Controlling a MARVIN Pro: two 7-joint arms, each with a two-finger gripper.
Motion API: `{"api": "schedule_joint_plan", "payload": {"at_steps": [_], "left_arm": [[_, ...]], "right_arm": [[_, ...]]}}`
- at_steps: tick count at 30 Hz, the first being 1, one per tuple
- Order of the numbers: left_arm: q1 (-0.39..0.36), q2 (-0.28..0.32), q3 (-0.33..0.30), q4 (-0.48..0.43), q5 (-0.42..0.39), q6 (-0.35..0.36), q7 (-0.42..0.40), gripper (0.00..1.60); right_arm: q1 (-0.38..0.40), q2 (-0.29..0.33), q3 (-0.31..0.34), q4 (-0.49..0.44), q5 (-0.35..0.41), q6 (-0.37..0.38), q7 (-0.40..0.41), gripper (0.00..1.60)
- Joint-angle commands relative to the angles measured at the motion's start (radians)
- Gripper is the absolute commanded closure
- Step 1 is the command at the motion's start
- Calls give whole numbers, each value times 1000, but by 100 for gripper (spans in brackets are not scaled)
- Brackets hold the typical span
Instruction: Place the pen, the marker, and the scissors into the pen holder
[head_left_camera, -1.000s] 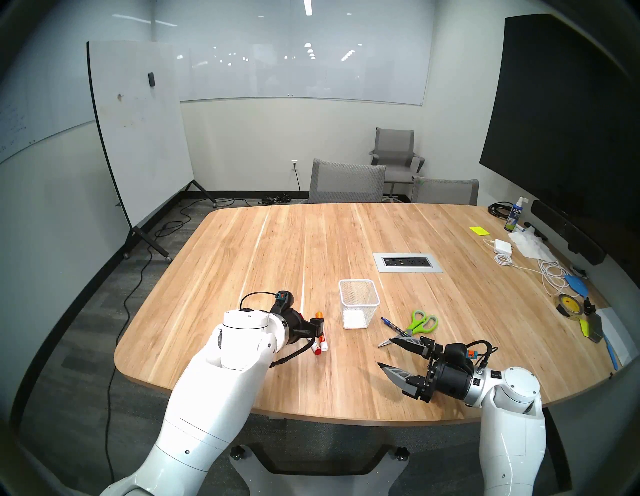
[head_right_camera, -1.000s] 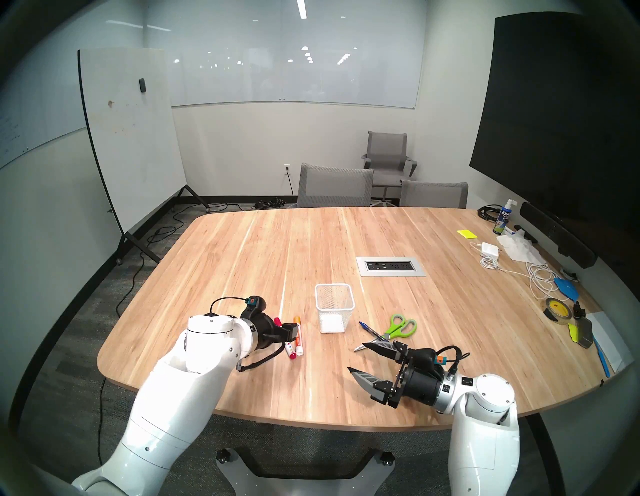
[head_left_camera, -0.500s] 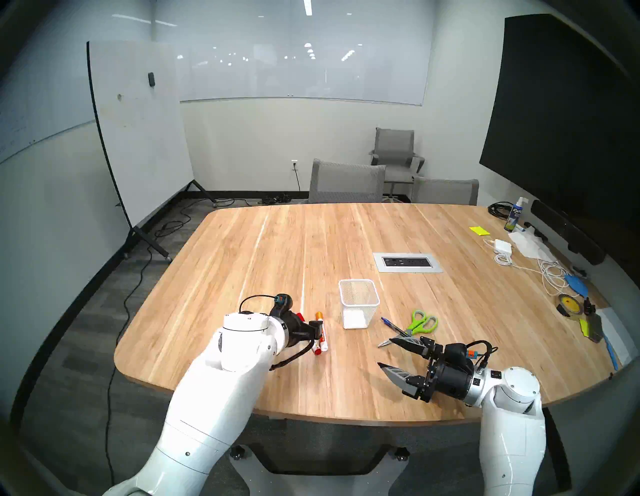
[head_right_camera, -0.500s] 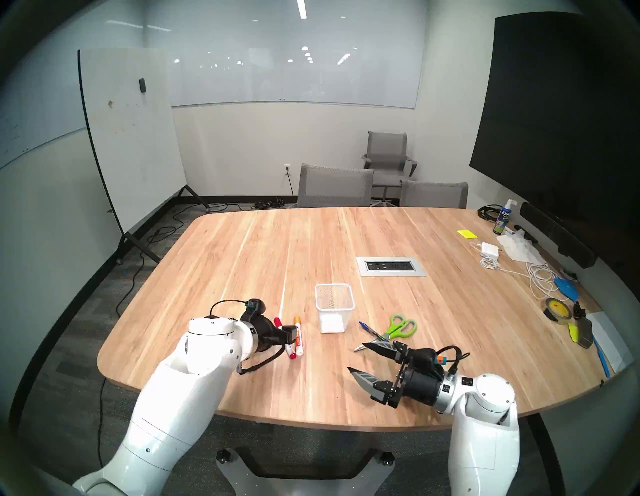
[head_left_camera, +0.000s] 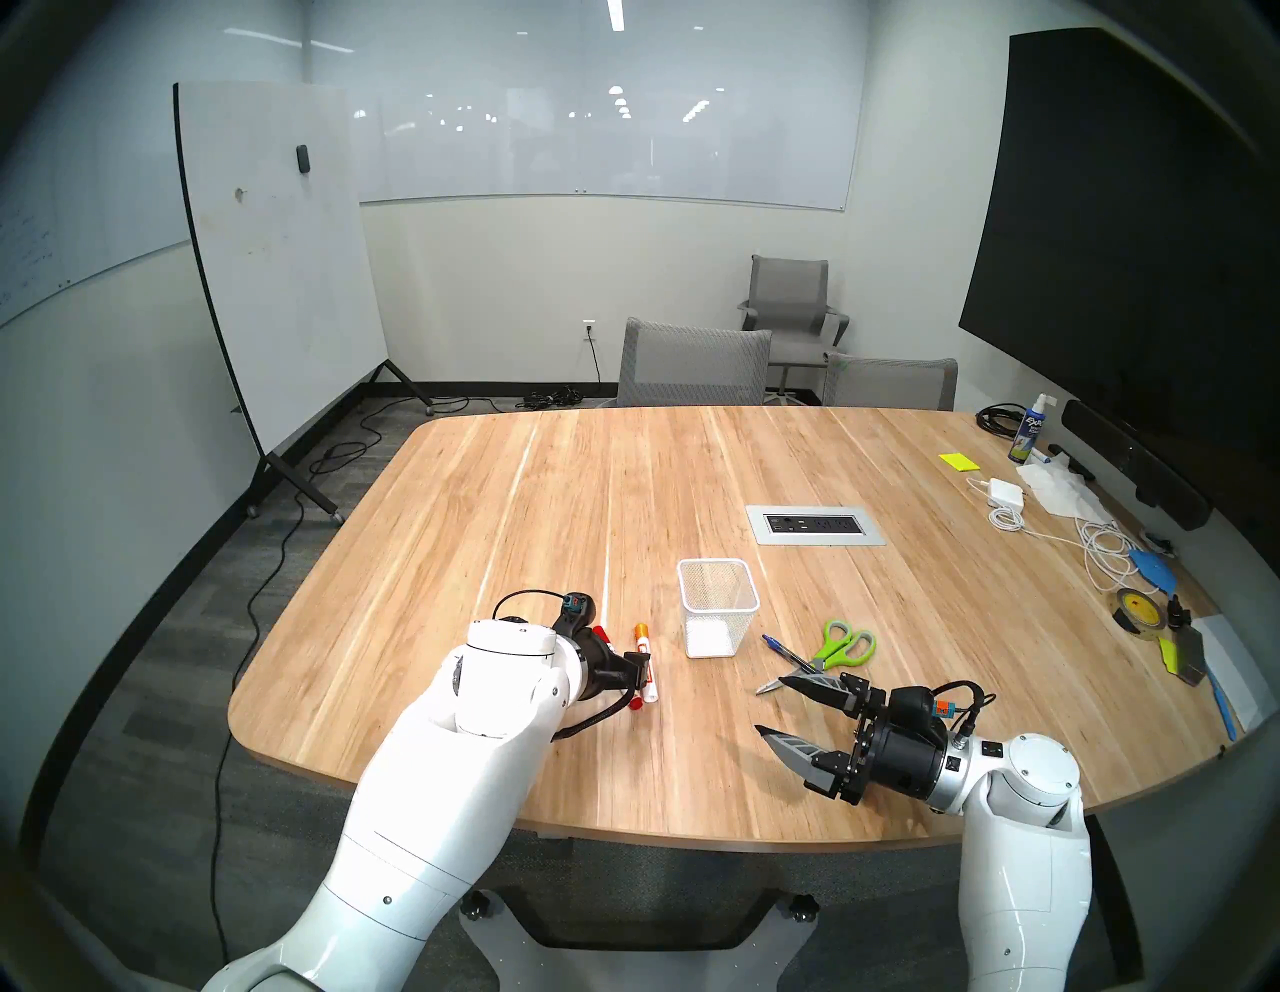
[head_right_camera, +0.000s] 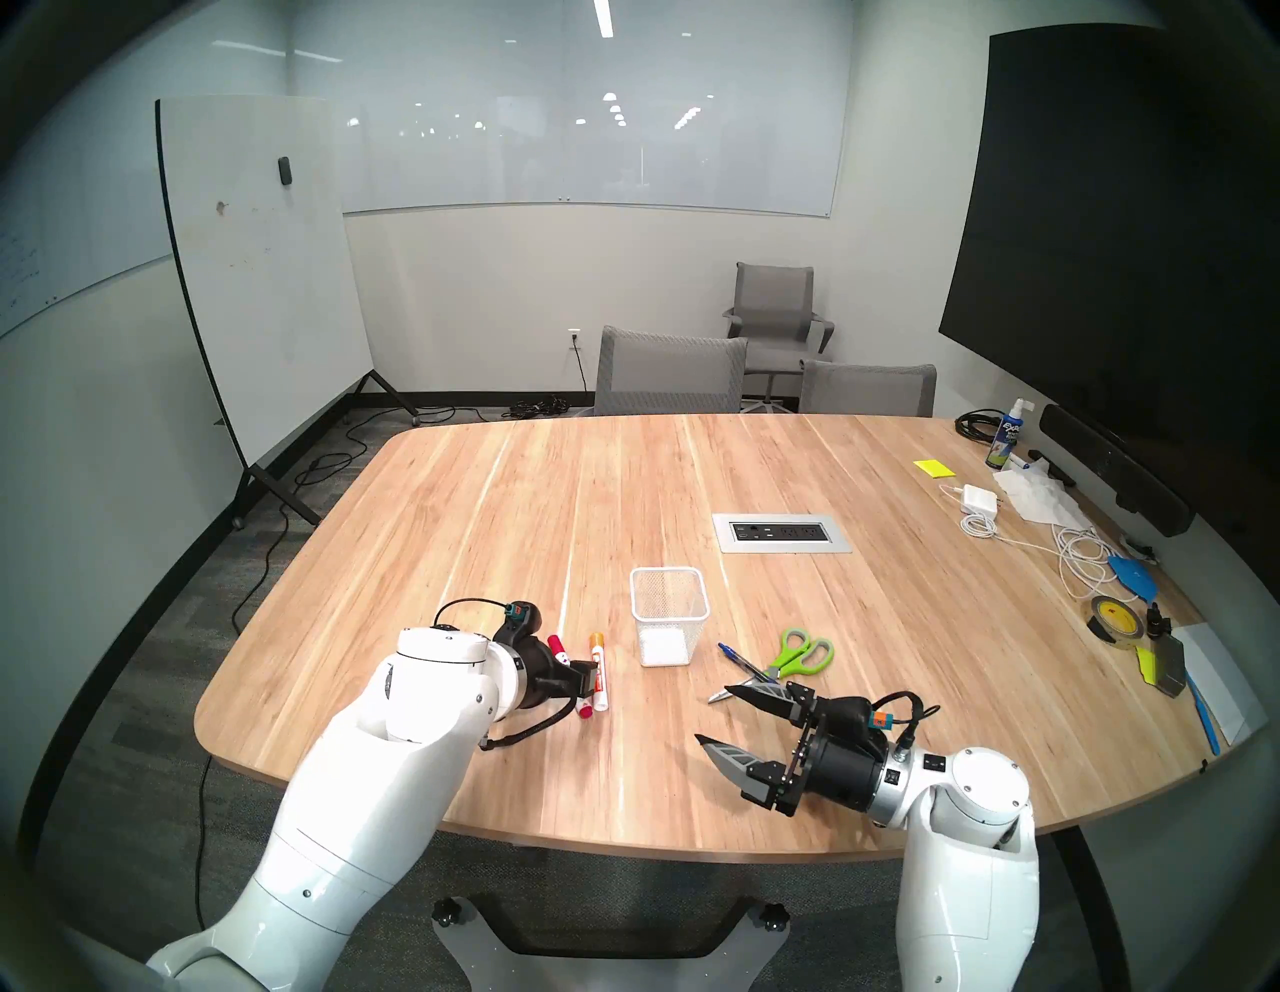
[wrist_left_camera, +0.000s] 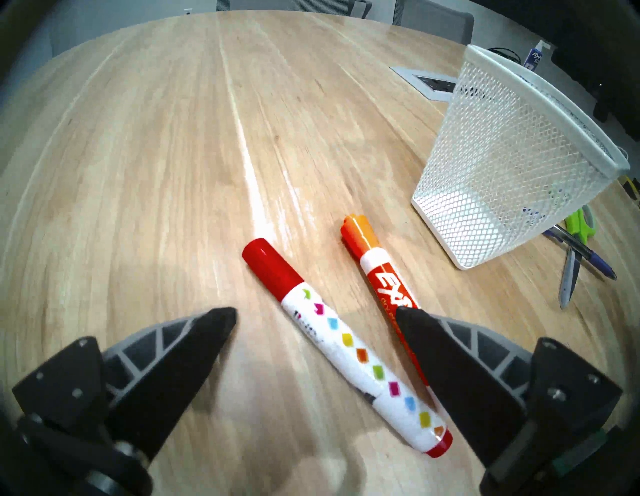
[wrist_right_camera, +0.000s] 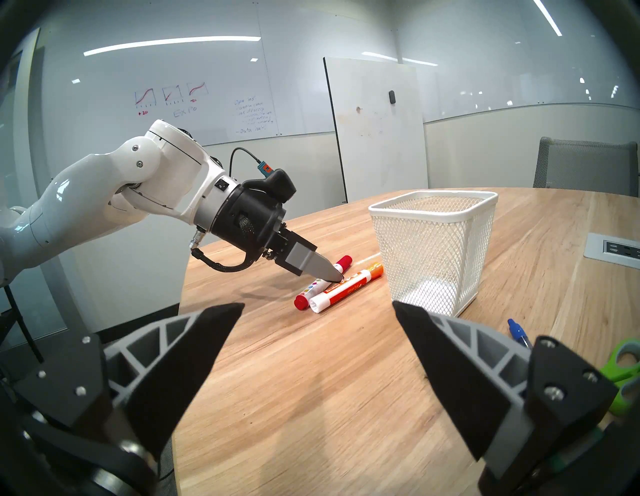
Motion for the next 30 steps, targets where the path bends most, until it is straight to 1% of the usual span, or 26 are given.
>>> {"api": "schedule_joint_plan", "payload": {"at_steps": [1,14,30], "left_arm": [[-34,-12,3,-16,-1,18,2,0],[-70,-24,25,25,0,24,5,0],[-74,-25,30,46,-15,24,10,0]], "right_arm": [[5,2,-2,-12,9,0,-1,0],[5,2,-2,-12,9,0,-1,0],[5,2,-2,-12,9,0,-1,0]]}}
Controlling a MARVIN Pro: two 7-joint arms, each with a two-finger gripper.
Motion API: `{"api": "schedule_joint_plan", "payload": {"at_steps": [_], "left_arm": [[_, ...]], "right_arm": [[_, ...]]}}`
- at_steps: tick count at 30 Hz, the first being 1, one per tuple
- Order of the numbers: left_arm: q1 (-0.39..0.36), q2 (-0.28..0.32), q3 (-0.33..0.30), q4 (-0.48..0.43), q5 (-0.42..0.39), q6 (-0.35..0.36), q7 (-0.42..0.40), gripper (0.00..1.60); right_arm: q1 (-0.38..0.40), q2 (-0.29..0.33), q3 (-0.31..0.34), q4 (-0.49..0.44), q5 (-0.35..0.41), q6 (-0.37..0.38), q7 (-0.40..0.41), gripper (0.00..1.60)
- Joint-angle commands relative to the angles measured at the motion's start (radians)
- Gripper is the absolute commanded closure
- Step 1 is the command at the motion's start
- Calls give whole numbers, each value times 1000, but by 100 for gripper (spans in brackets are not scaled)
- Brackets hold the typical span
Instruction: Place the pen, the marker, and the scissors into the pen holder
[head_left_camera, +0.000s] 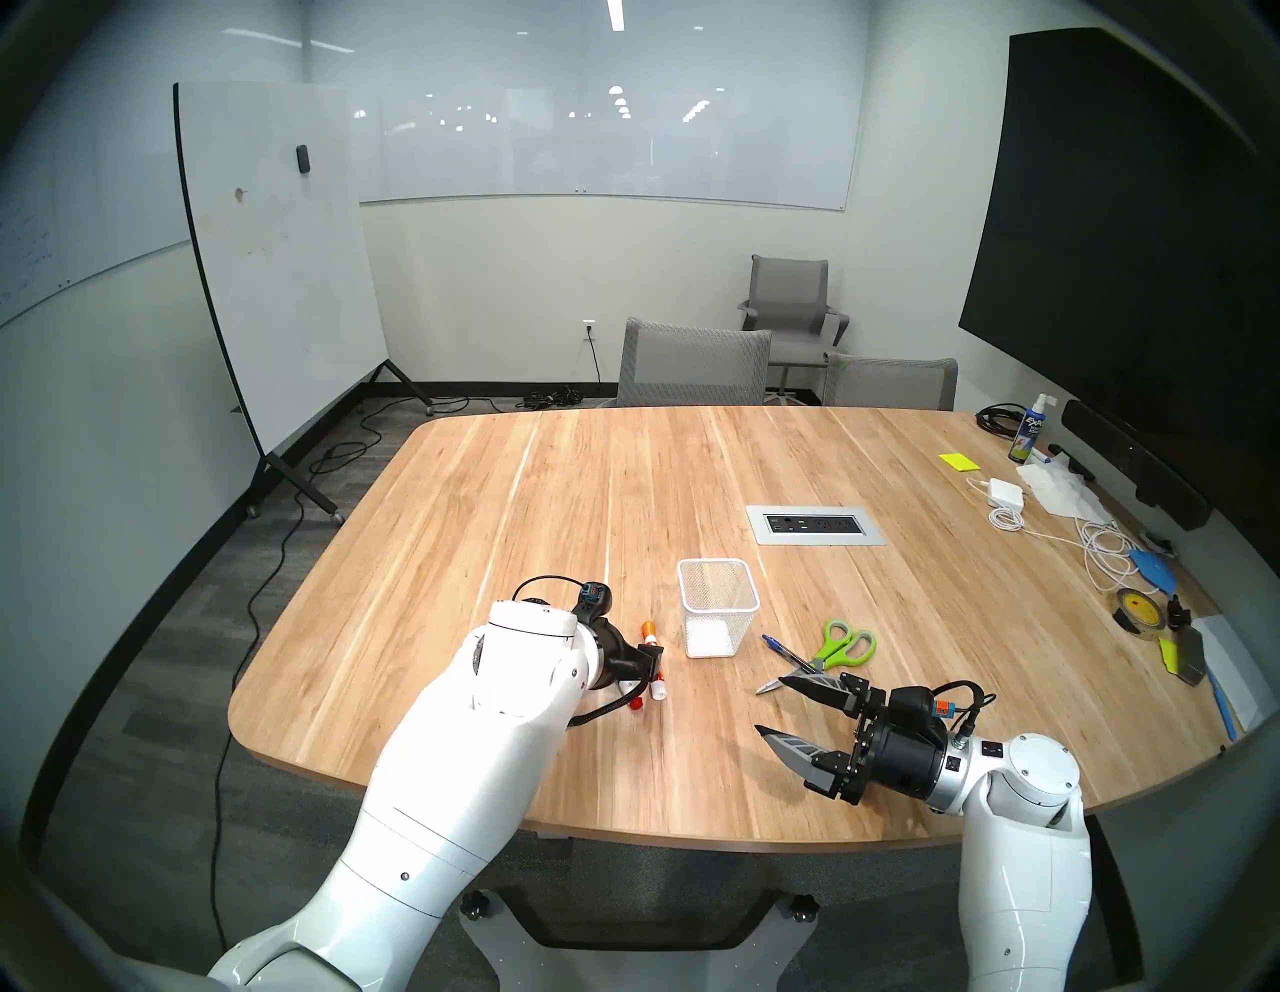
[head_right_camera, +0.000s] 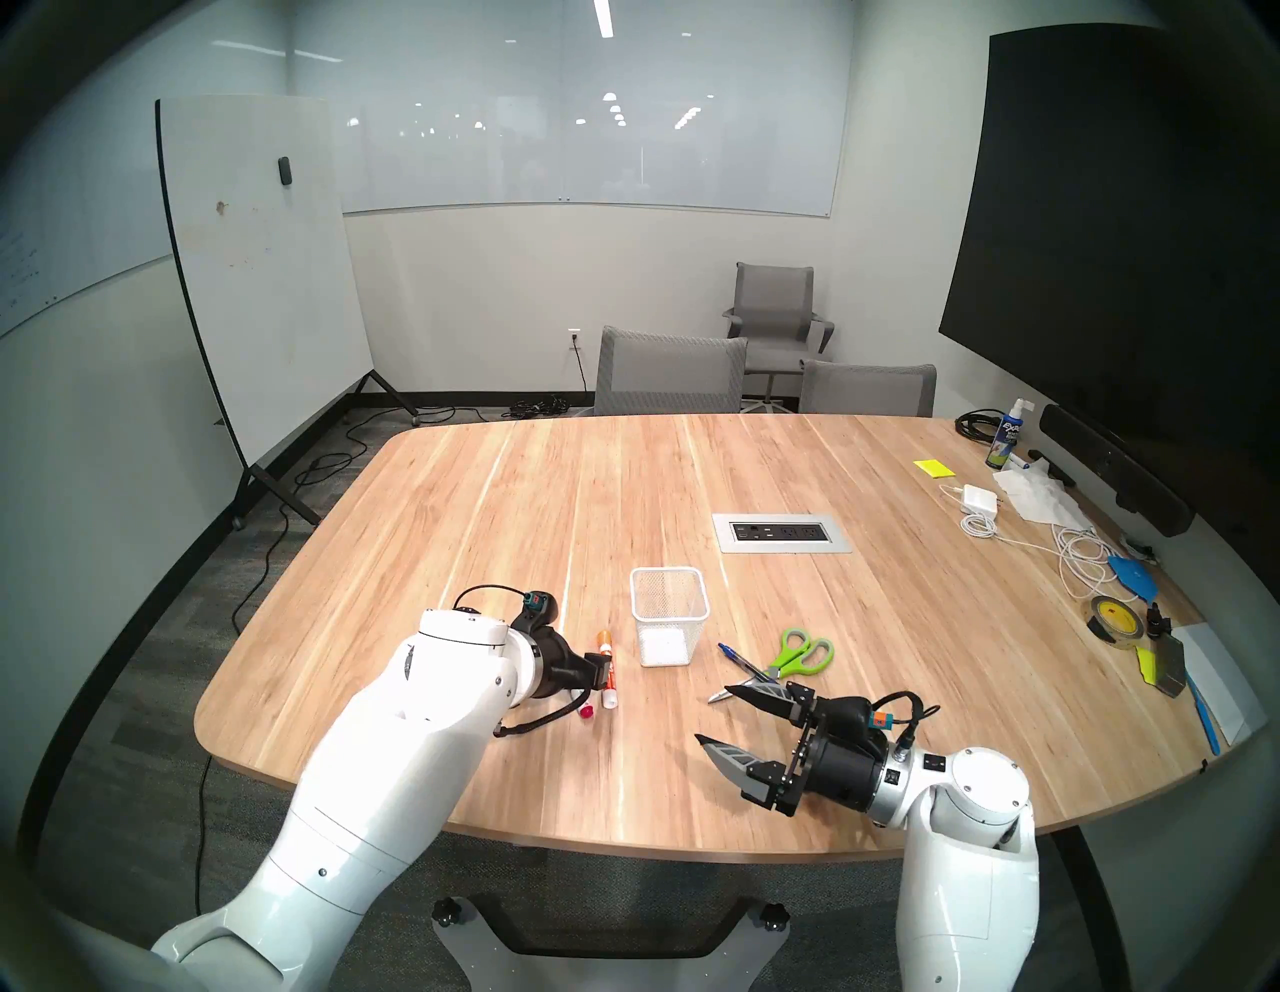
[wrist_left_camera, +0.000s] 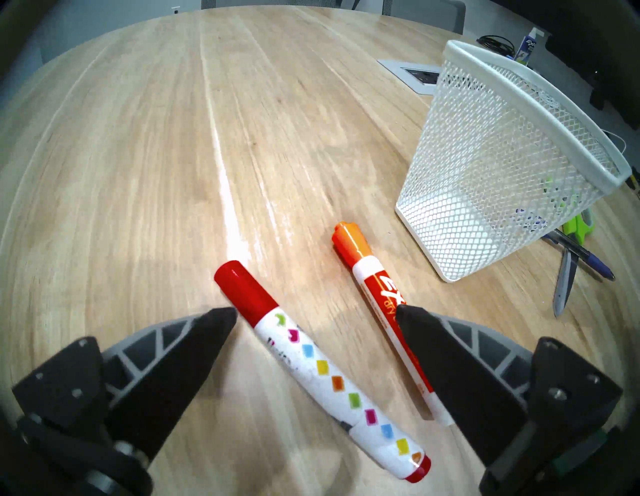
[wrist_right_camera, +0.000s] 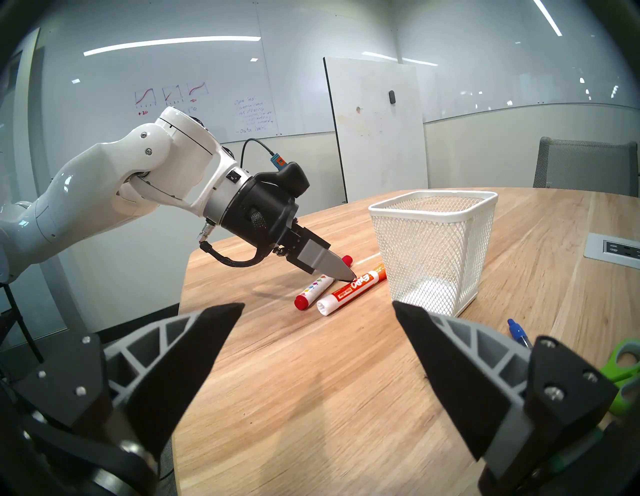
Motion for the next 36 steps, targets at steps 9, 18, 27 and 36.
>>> {"api": "schedule_joint_plan", "payload": {"at_steps": [9,18,27,36], "left_arm": [[-6,-6,-5,-6,-12,-2,12,3],[-3,-6,-1,-3,-20,-2,21,15],[-4,-15,9,9,-26,-2,30,31],[-6,-15,15,9,-34,-2,42,36]], "right_arm": [[5,3,-2,-12,9,0,-1,0],[5,3,-2,-12,9,0,-1,0],[5,3,-2,-12,9,0,-1,0],[5,3,-2,-12,9,0,-1,0]]}}
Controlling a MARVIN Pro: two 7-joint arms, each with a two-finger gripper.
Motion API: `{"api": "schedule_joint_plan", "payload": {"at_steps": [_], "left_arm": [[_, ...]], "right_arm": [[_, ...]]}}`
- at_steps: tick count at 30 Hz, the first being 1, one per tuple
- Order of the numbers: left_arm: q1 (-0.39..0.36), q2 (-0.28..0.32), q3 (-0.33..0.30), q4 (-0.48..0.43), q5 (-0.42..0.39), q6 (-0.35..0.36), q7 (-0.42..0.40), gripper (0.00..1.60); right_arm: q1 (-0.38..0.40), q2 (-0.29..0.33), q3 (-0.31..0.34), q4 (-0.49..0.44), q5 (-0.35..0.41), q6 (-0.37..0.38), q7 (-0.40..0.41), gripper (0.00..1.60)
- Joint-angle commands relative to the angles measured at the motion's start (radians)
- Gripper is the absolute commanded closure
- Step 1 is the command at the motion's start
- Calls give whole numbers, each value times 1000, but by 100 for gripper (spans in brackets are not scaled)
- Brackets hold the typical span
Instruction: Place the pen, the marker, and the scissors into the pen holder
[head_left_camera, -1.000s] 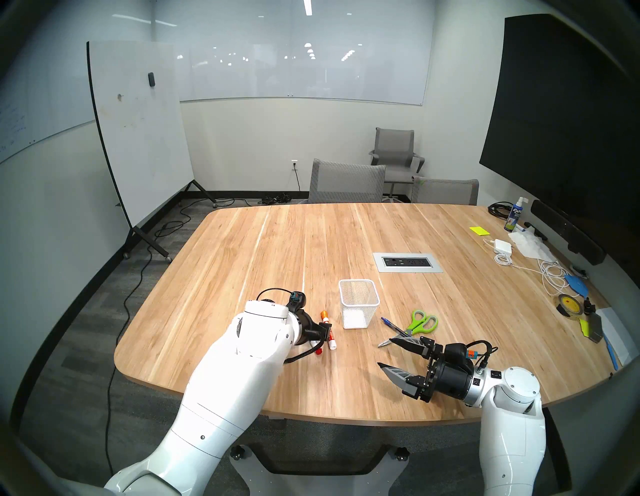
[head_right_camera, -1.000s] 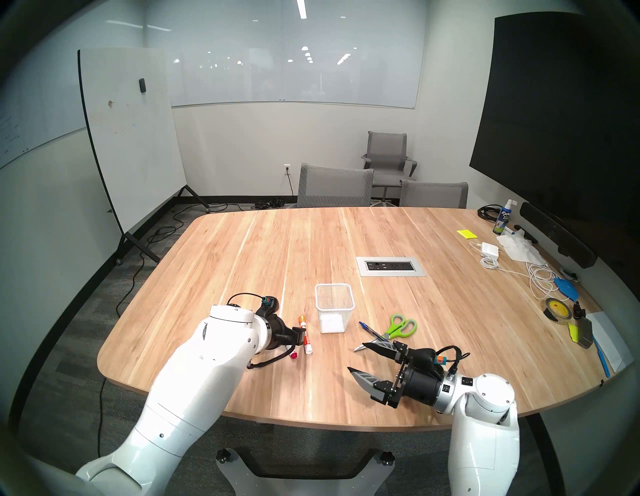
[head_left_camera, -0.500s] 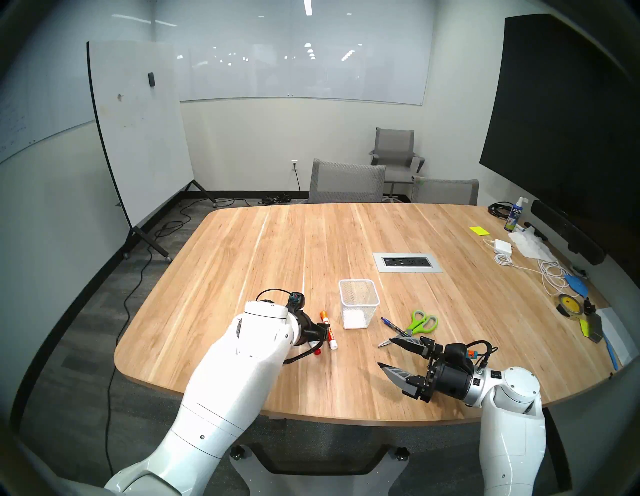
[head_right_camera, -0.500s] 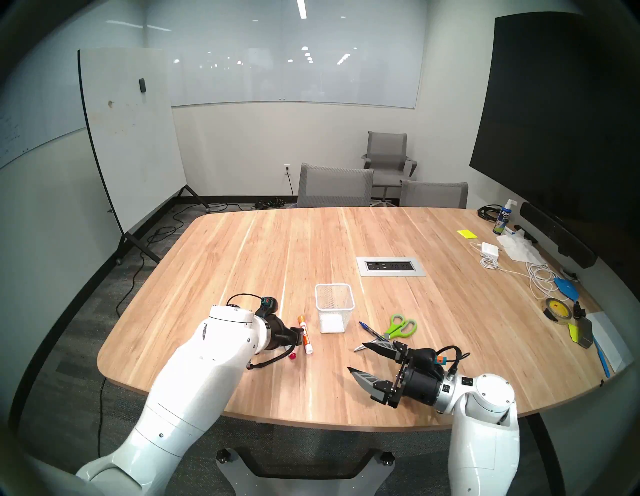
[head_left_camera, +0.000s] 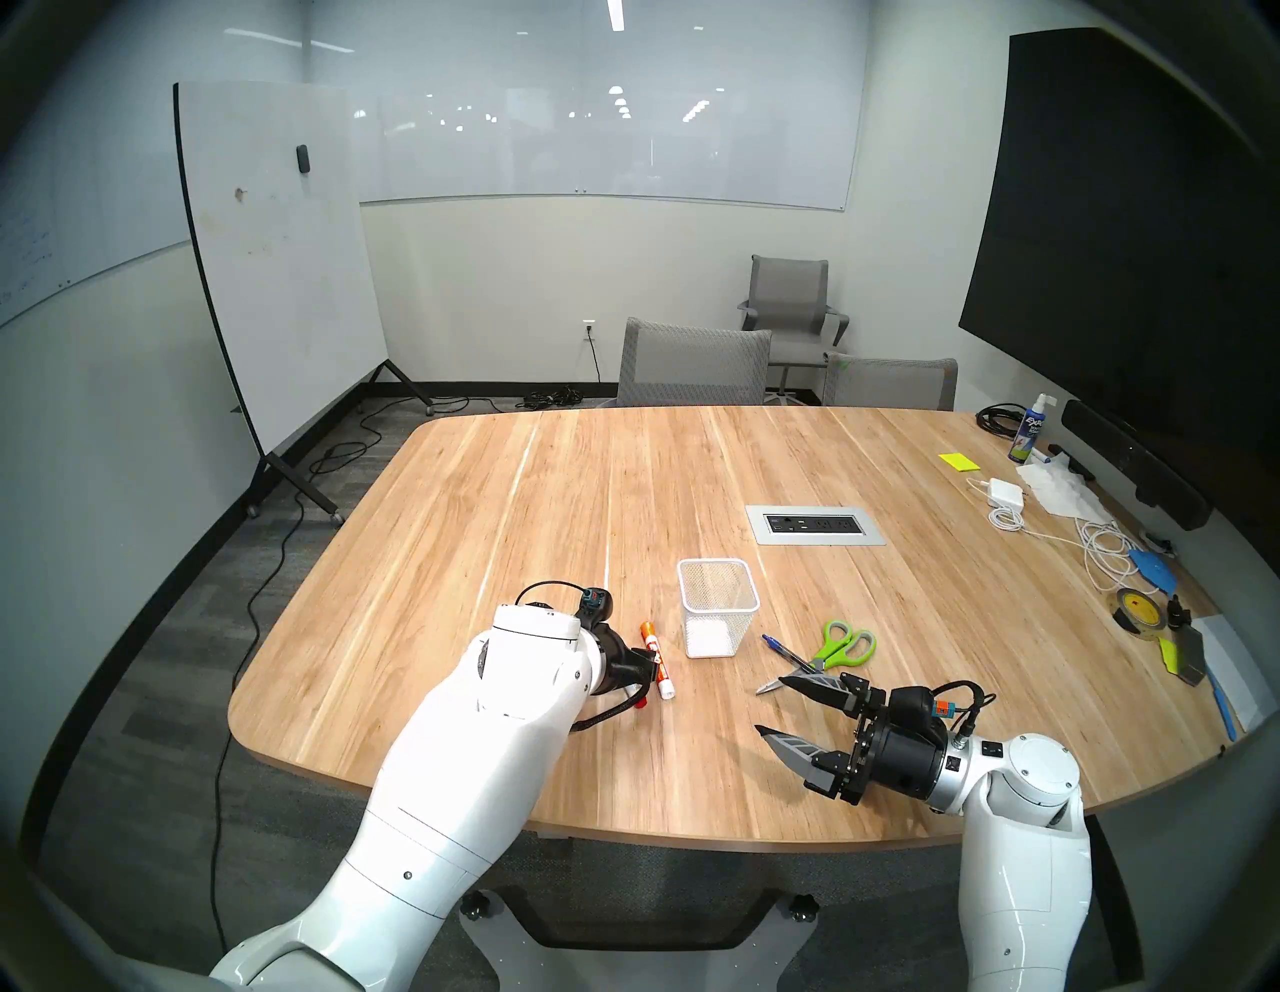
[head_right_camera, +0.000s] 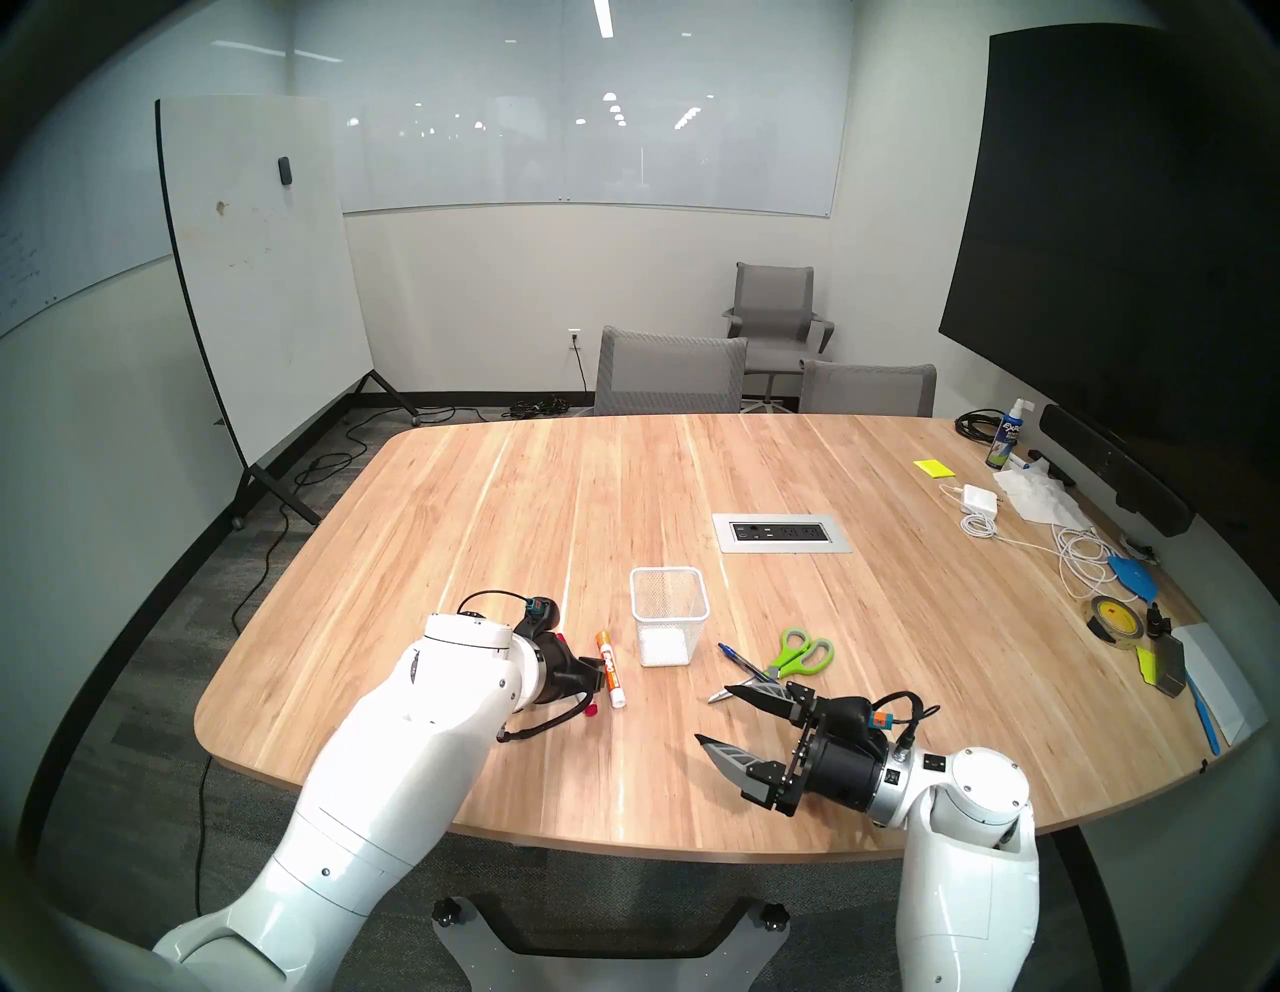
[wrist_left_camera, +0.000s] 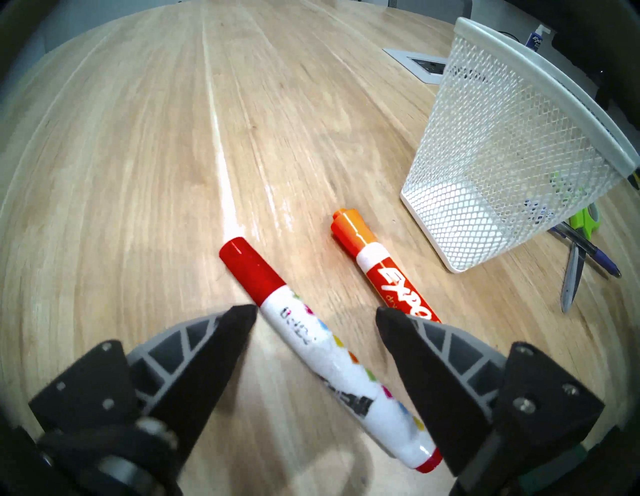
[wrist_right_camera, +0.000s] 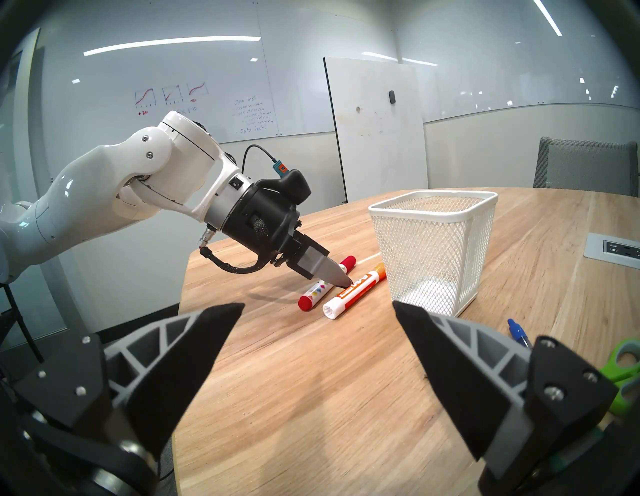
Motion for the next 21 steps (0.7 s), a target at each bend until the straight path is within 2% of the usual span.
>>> {"api": "schedule_joint_plan", "payload": {"at_steps": [1,5,8,10,21], "left_arm": [[-6,-10,3,-6,-4,-2,1,38],[-7,-10,5,-4,-9,-2,5,56],[-8,-11,7,0,-14,-2,5,60],[-8,-11,6,1,-18,-2,5,70],[-9,-7,10,6,-24,-2,9,87]], "right_arm": [[5,3,-2,-12,9,0,-1,0],[5,3,-2,-12,9,0,-1,0],[5,3,-2,-12,9,0,-1,0],[5,3,-2,-12,9,0,-1,0],[5,3,-2,-12,9,0,-1,0]]}}
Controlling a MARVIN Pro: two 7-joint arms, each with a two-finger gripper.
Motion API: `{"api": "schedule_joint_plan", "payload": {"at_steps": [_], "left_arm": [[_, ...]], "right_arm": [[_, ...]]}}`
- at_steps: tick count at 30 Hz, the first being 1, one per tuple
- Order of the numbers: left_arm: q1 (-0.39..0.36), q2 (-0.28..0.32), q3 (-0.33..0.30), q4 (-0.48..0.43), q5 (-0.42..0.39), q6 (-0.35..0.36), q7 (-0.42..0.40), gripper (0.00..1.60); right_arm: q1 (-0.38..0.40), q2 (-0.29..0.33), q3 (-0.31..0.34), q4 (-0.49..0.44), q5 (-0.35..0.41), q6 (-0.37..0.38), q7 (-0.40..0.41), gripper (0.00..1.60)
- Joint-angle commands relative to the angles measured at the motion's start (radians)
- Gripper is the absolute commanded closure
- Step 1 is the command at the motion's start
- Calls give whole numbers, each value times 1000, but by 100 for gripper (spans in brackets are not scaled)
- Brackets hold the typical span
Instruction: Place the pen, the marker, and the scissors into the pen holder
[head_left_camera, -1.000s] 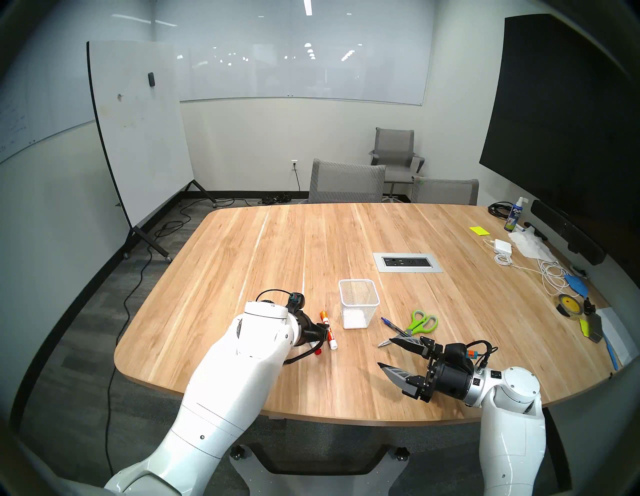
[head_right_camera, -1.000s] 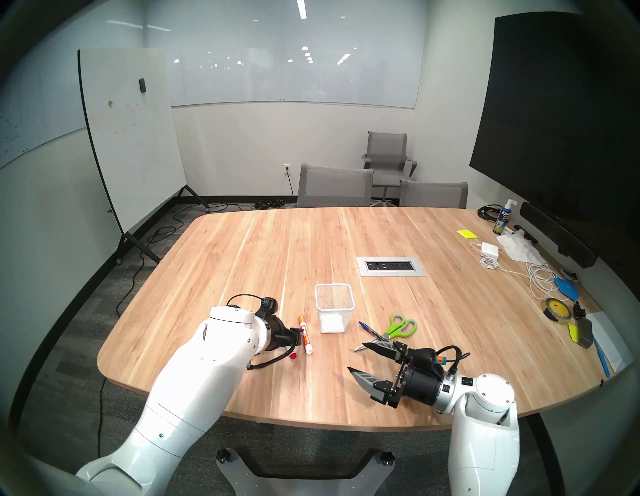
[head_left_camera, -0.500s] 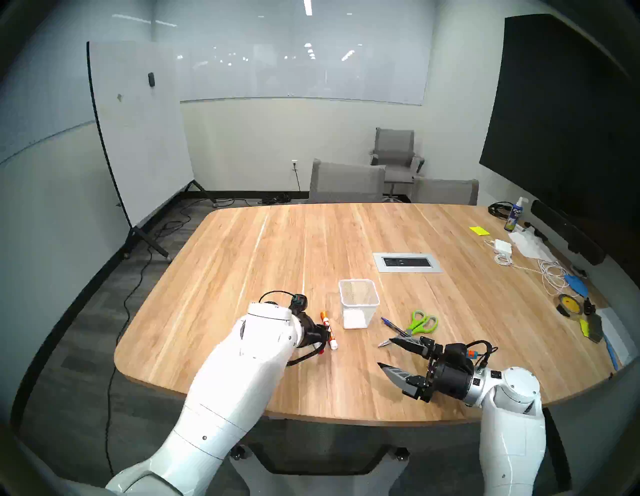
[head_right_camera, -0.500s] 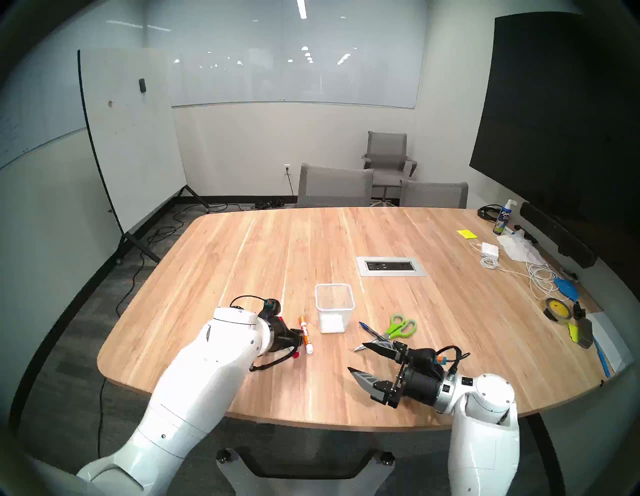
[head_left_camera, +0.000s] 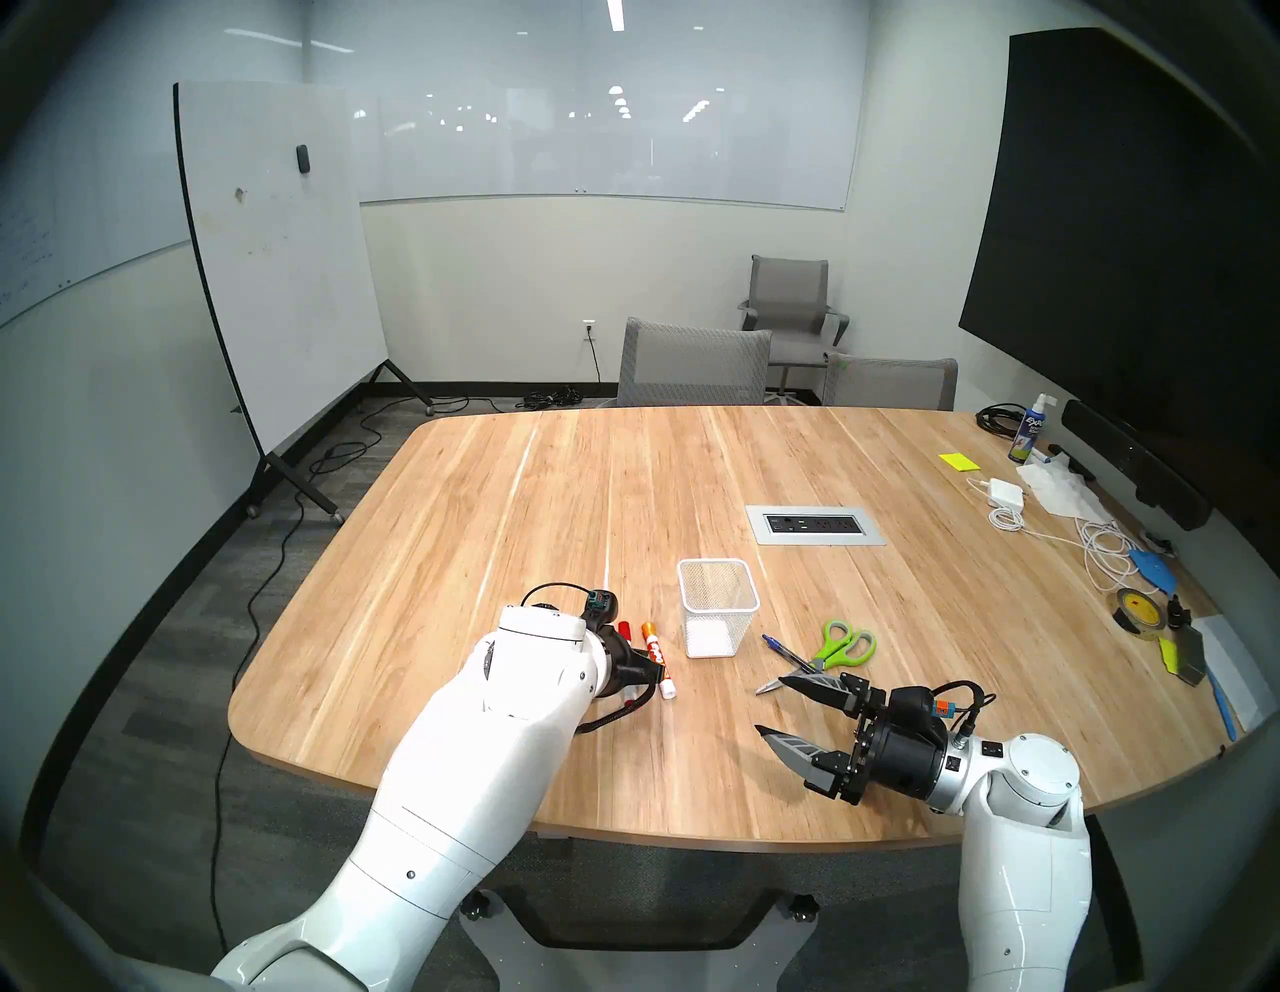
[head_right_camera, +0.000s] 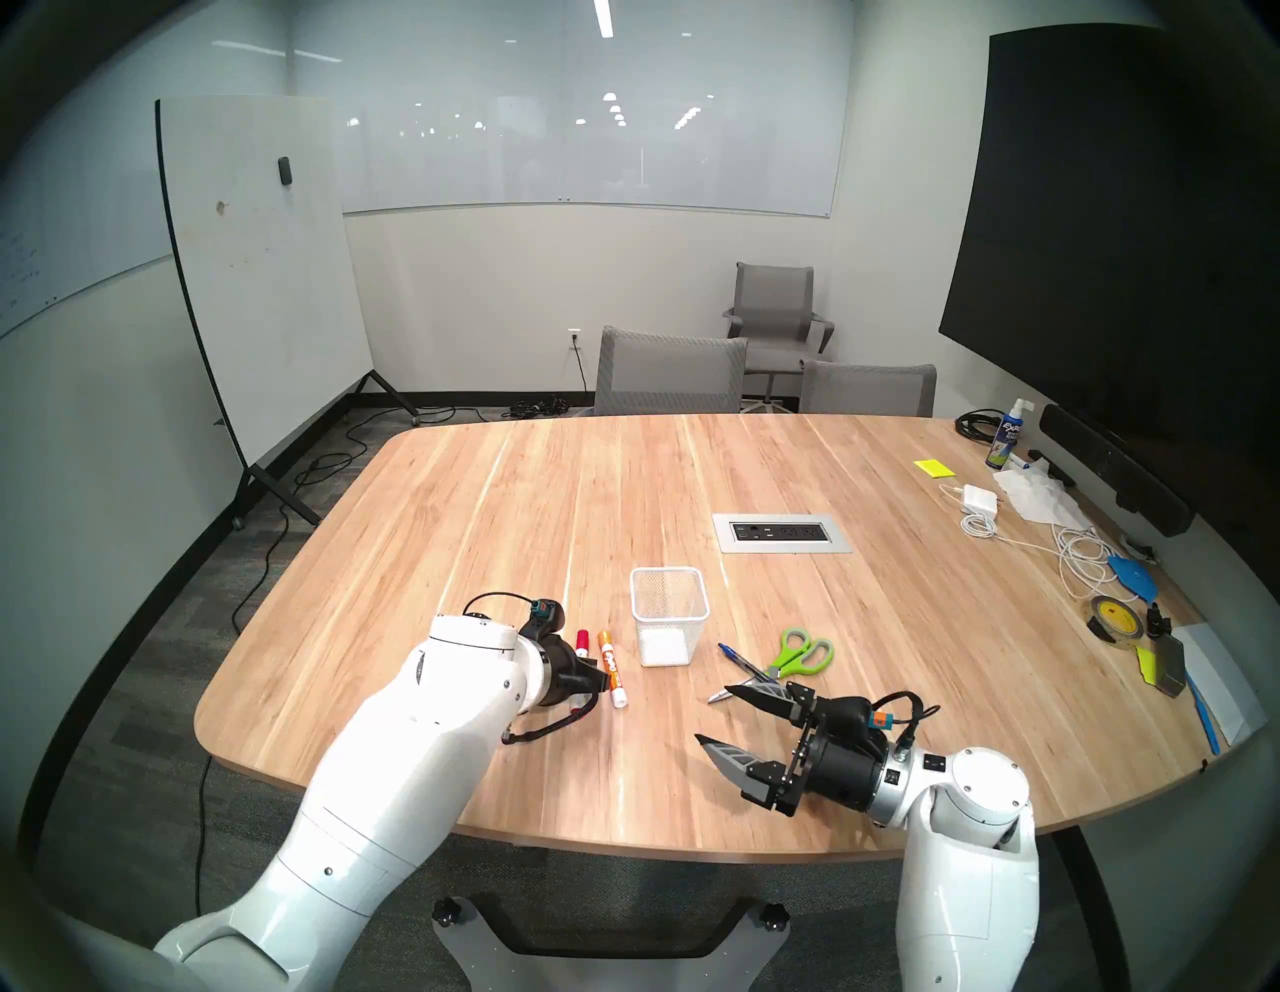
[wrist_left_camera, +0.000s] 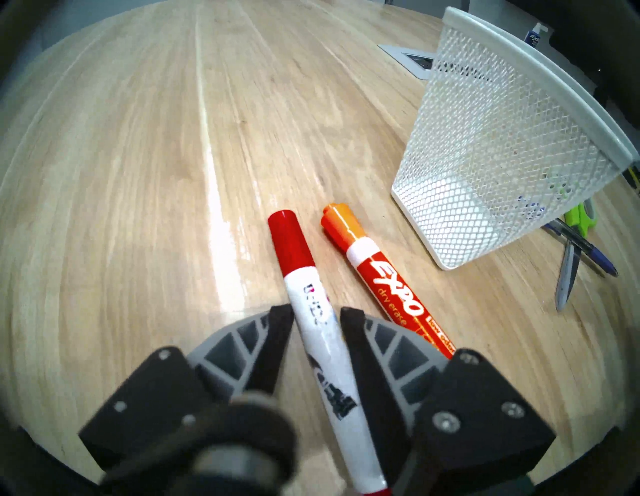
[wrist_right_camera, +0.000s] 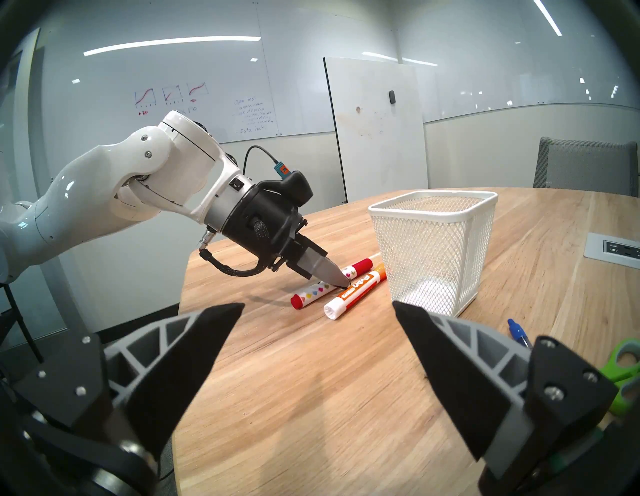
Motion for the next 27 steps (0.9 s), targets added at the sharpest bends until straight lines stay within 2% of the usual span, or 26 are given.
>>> {"api": "schedule_joint_plan", "payload": {"at_steps": [1,12,18,23,27], "left_arm": [[-5,-5,-1,-3,-2,-2,0,88],[-3,2,4,2,-1,-2,5,88],[1,9,8,5,-2,-2,5,96],[6,15,12,1,-4,-2,8,97],[8,19,16,9,-7,-2,9,105]], "right_arm": [[5,3,-3,-12,9,0,-1,0],[5,3,-3,-12,9,0,-1,0],[5,3,-3,-12,9,0,-1,0],[5,3,-3,-12,9,0,-1,0],[5,3,-3,-12,9,0,-1,0]]}}
